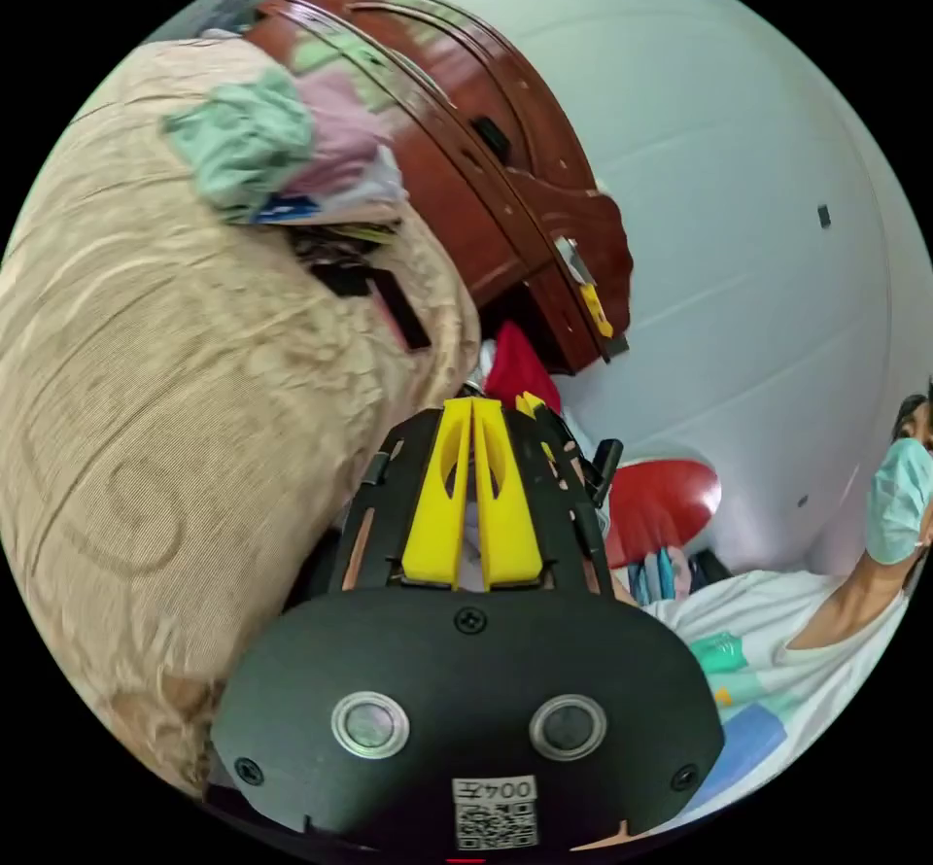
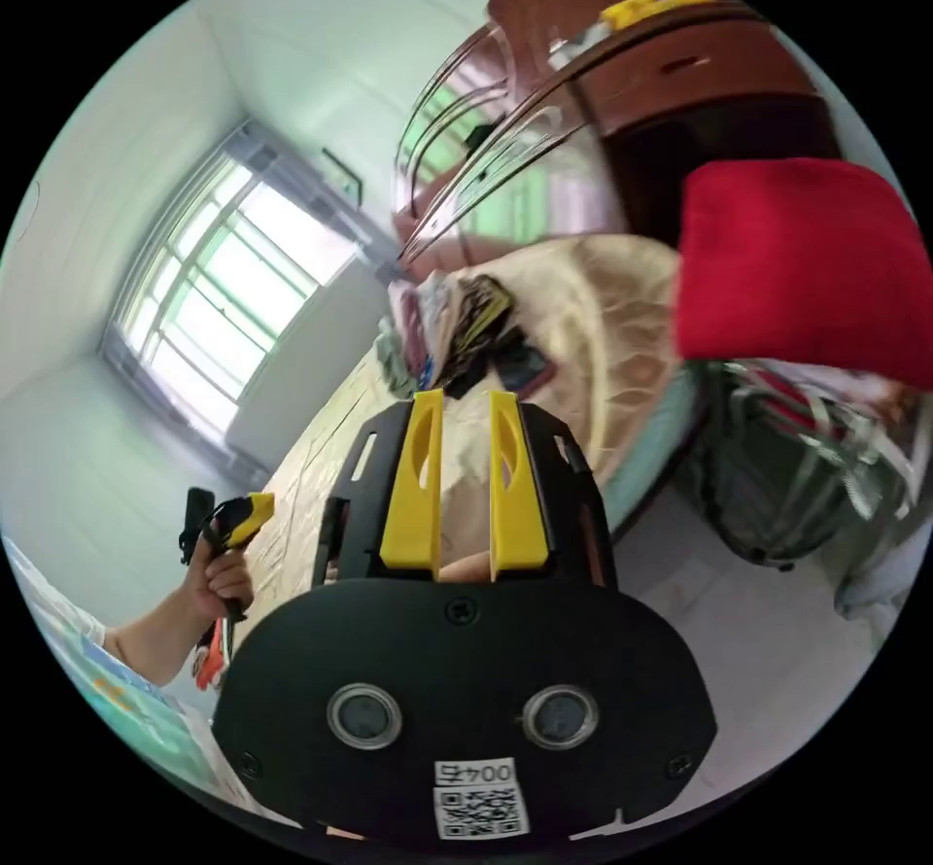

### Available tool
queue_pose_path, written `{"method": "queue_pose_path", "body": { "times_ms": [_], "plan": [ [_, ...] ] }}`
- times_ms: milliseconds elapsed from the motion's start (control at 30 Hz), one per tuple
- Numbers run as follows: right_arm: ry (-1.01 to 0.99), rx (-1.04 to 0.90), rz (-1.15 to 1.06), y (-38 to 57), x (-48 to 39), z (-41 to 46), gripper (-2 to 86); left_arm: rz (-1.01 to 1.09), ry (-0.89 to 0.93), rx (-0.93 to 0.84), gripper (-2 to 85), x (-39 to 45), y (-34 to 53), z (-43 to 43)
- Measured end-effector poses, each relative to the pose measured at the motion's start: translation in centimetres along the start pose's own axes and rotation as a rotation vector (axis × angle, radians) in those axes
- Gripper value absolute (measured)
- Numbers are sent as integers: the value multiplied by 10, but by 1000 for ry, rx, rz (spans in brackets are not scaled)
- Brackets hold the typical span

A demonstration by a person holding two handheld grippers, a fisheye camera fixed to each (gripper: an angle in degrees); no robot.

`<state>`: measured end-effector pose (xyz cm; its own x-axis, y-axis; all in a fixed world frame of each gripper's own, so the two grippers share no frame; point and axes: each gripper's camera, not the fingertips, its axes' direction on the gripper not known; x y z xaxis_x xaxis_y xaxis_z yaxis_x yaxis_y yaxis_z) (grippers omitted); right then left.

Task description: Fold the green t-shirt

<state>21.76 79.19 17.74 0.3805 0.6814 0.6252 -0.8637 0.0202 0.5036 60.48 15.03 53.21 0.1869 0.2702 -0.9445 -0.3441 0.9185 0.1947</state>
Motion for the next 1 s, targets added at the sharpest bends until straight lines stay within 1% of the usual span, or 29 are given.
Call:
{"method": "queue_pose_path", "body": {
  "times_ms": [33, 67, 100, 133, 167, 200, 267, 300, 367, 400, 433, 467, 500, 533, 567, 633, 700, 767, 800, 833, 867, 900, 967, 1000],
  "plan": [
    [-8, -43, -71, -14, -30, 38, 83, -20, -19, 22, 1, -8, 12, -24],
    [-6, -74, -145, -31, -61, 75, 88, -56, -53, 72, 1, -20, 34, -70],
    [-2, -92, -184, -41, -77, 94, 90, -86, -83, 118, 1, -30, 55, -112],
    [18, -124, -261, -62, -110, 131, 94, -104, -100, 139, 1, -35, 65, -132],
    [42, -132, -334, -83, -142, 165, 95, -138, -131, 190, 1, -42, 85, -171],
    [53, -134, -375, -93, -159, 182, 96, -163, -159, 243, 1, -48, 103, -206],
    [141, -169, -557, -128, -223, 253, 100, -209, -201, 309, 1, -56, 125, -250],
    [169, -184, -603, -135, -237, 272, 102, -240, -217, 354, 1, -62, 139, -274],
    [319, -258, -787, -152, -286, 350, 104, -280, -220, 393, 1, -71, 153, -302],
    [352, -287, -825, -154, -294, 370, 104, -300, -223, 409, 2, -77, 159, -316],
    [431, -356, -887, -159, -307, 409, 105, -309, -223, 414, 2, -80, 162, -323],
    [565, -422, -925, -163, -313, 448, 104, -317, -221, 420, 2, -86, 165, -335],
    [633, -456, -945, -165, -315, 466, 104, -325, -222, 421, 2, -91, 166, -346],
    [769, -518, -970, -167, -313, 498, 95, -327, -224, 424, 2, -93, 167, -352],
    [889, -568, -990, -170, -309, 524, 67, -332, -225, 431, 2, -97, 167, -364],
    [967, -578, -994, -176, -307, 544, 17, -335, -217, 440, 2, -105, 167, -380],
    [771, -533, -911, -187, -323, 534, 5, -334, -221, 458, 2, -115, 165, -402],
    [344, -427, -862, -175, -363, 486, 0, -327, -219, 479, 2, -121, 165, -417],
    [255, -425, -851, -167, -372, 473, -1, -322, -219, 492, 2, -125, 164, -426],
    [78, -457, -827, -144, -385, 447, 1, -322, -221, 498, 2, -127, 164, -431],
    [-144, -510, -840, -115, -395, 421, 4, -320, -221, 510, 2, -131, 162, -440],
    [-237, -548, -865, -97, -400, 409, 6, -311, -214, 523, 2, -135, 161, -449],
    [-446, -793, -886, -26, -409, 383, 23, -294, -224, 525, 2, -138, 157, -461],
    [-482, -857, -878, -9, -408, 378, 35, -280, -242, 520, 2, -139, 154, -469]
  ]
}}
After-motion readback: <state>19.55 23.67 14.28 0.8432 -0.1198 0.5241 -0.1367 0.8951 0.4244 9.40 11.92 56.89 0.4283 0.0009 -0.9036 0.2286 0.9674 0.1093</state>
